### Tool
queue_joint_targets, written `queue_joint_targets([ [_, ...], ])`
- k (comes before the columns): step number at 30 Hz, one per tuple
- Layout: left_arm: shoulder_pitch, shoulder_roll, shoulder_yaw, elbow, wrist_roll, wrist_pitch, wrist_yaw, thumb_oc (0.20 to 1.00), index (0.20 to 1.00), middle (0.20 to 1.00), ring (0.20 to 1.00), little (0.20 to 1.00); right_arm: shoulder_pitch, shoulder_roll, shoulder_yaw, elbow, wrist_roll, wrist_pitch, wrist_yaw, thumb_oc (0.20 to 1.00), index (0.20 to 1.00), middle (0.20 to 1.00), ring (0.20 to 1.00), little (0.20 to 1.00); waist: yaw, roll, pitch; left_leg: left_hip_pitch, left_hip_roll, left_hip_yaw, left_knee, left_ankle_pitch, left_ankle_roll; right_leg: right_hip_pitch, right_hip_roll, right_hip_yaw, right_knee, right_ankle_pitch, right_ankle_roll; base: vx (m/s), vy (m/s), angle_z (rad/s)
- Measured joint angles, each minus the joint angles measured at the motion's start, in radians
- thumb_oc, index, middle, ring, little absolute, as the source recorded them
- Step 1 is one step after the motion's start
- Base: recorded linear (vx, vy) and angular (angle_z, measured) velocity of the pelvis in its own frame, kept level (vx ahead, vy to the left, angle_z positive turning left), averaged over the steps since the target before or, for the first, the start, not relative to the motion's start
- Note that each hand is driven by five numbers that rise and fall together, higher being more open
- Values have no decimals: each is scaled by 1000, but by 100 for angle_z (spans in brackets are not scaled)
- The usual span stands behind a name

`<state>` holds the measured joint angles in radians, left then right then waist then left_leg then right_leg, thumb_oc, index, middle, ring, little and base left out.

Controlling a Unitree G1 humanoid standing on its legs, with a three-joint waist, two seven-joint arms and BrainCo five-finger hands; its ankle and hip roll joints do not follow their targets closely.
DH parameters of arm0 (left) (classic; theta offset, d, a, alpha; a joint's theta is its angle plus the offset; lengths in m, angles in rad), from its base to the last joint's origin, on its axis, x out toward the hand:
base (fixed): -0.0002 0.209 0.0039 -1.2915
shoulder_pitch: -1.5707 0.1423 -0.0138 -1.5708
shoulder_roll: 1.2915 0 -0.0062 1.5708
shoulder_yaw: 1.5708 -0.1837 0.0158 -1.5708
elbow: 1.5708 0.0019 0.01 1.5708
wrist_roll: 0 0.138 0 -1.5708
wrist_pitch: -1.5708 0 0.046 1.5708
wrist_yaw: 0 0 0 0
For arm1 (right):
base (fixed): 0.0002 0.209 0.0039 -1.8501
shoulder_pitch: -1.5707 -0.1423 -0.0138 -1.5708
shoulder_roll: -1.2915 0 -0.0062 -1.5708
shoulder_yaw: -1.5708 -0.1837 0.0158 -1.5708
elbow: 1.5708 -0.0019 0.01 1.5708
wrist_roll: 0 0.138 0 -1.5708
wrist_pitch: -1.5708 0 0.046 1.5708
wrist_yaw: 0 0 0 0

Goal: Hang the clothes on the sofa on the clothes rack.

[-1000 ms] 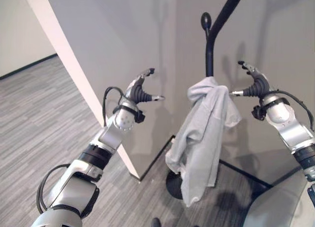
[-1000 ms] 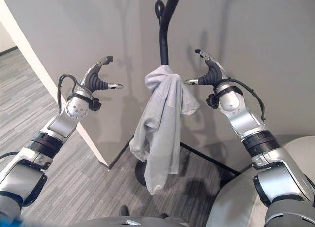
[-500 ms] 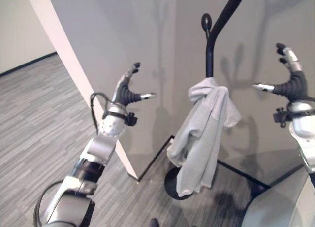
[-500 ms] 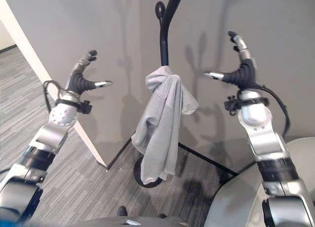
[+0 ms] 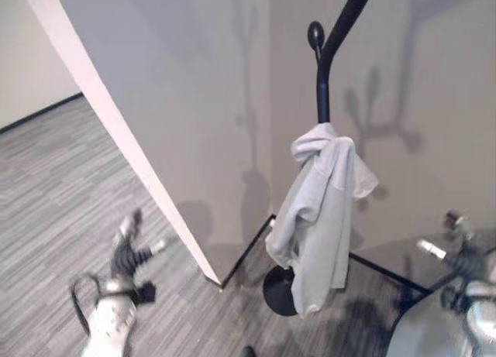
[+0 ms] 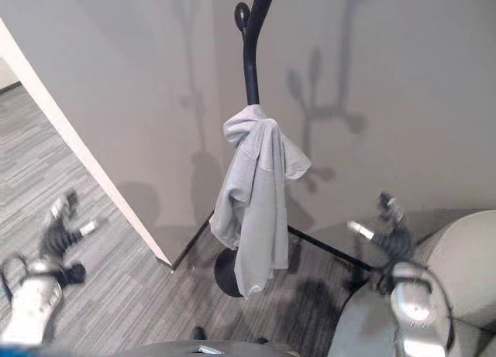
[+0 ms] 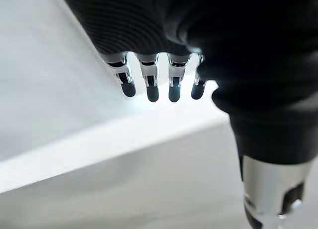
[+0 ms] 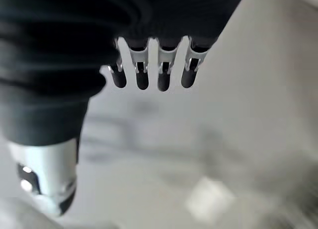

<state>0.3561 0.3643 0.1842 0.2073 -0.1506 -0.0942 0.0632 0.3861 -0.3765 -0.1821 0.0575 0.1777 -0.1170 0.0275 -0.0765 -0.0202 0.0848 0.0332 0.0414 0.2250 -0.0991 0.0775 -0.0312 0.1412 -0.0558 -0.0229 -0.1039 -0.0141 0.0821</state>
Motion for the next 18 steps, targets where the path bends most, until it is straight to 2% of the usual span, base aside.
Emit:
queue_joint_targets([
  [2, 67, -3, -21, 46, 11, 9, -31, 1000, 1000, 1000, 1000, 1000, 30, 2, 27, 50, 22, 4, 42, 1000, 1000, 1000, 1000, 1000, -1, 4, 2, 0, 1, 1, 0, 0, 0, -1, 0, 0, 0, -1, -1, -43, 41, -3],
  [6, 109, -50, -79, 263, 15, 25, -76, 1000, 1000, 1000, 1000, 1000, 54, 6, 95, 276, 27, 24, 91, 1000, 1000, 1000, 1000, 1000, 1, 7, 1, -5, 1, 5, 0, 0, -1, -6, -2, 0, 0, -4, -6, -27, 27, -3],
  [7, 90, -54, -109, 325, 15, 19, -84, 1000, 1000, 1000, 1000, 1000, 39, 2, 120, 336, 26, 25, 93, 1000, 1000, 1000, 1000, 1000, 0, 9, -2, -9, 2, 8, 0, 0, 0, -12, -3, -4, 0, -3, -7, -36, 22, -6],
  [8, 87, -68, -139, 377, 19, 37, -93, 1000, 1000, 1000, 1000, 1000, 42, 4, 141, 354, 17, 48, 93, 1000, 1000, 1000, 1000, 1000, -1, 13, -2, -15, 2, 9, 0, 0, 0, -19, -4, -7, 0, -2, -7, -53, 32, -8],
  [10, 72, -84, -179, 434, 19, 37, -99, 1000, 1000, 1000, 1000, 1000, 48, 8, 160, 352, 17, 49, 92, 1000, 1000, 1000, 1000, 1000, -4, 10, 2, -17, 2, 11, 0, 0, 0, -21, -7, -15, 0, 1, -7, -50, 22, -5],
  [13, 15, -96, -190, 530, 24, 36, -98, 1000, 1000, 1000, 1000, 1000, 28, 1, 190, 372, 16, 44, 90, 1000, 1000, 1000, 1000, 1000, -3, 12, -1, -17, 2, 11, 0, 0, 0, -21, -9, -25, 0, 2, -8, 0, 0, 0],
  [15, -40, -96, -199, 631, 41, 32, -91, 1000, 1000, 1000, 1000, 1000, -15, 0, 222, 461, 15, 47, 87, 1000, 1000, 1000, 1000, 1000, -2, 7, -6, -17, 2, 11, 0, 0, 0, -21, -9, -26, 0, 2, -8, 0, 0, 0],
  [18, -85, -98, -225, 674, 47, 36, -68, 1000, 1000, 1000, 1000, 1000, -84, 24, 261, 626, 14, 54, 75, 1000, 1000, 1000, 1000, 1000, 1, 3, -10, -17, 2, 10, 0, 0, 0, -21, -10, -28, 0, 3, -6, 0, 0, 0],
])
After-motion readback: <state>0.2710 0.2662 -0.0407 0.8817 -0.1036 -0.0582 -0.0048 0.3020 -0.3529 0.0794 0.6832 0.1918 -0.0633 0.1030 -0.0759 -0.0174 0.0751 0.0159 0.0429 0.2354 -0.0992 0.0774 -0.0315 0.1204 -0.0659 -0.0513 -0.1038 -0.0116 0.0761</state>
